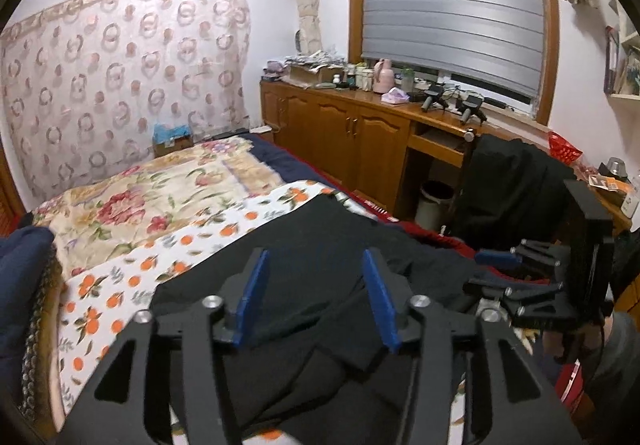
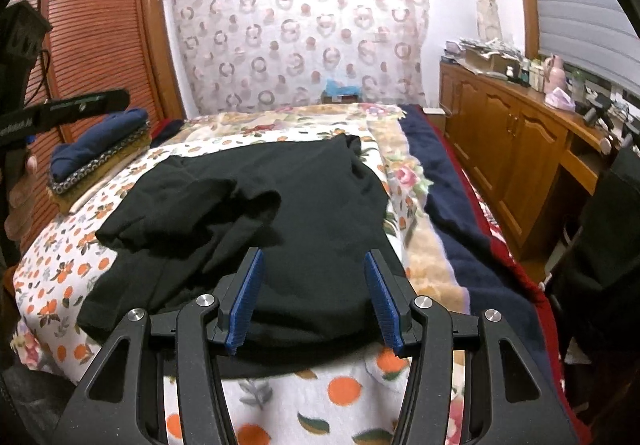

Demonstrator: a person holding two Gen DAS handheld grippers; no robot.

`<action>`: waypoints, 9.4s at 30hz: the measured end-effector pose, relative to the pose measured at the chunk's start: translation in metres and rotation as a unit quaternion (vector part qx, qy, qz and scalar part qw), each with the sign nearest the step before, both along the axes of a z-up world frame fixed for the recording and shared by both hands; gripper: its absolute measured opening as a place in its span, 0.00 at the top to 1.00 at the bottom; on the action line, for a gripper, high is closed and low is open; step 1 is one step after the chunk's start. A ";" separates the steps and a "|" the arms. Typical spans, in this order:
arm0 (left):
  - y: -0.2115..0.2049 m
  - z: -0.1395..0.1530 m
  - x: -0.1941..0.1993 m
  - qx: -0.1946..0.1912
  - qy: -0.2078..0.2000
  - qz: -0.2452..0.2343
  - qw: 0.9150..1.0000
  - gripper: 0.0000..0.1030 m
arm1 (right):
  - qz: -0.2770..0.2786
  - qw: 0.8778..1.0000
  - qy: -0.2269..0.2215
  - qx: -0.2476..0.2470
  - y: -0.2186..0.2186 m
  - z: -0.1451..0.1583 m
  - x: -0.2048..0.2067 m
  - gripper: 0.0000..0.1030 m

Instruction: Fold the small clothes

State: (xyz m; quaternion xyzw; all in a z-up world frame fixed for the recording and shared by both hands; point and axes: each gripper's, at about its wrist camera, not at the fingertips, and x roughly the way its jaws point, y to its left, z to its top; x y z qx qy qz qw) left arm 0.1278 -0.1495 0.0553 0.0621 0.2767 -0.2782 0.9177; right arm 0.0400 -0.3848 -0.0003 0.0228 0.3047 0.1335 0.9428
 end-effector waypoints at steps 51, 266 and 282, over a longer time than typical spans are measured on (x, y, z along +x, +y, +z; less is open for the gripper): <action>0.220 -0.081 -0.010 -0.002 0.061 0.191 0.980 0.44 | 0.325 0.932 0.098 -0.130 0.303 -0.041 0.081 0.48; 0.182 -0.046 0.087 0.038 0.059 0.159 0.985 0.59 | 0.135 0.986 0.035 -0.091 0.122 0.044 0.204 0.67; 0.162 -0.095 -0.029 0.026 0.128 0.113 0.985 0.59 | 0.157 0.984 0.076 -0.027 0.116 -0.014 0.077 0.48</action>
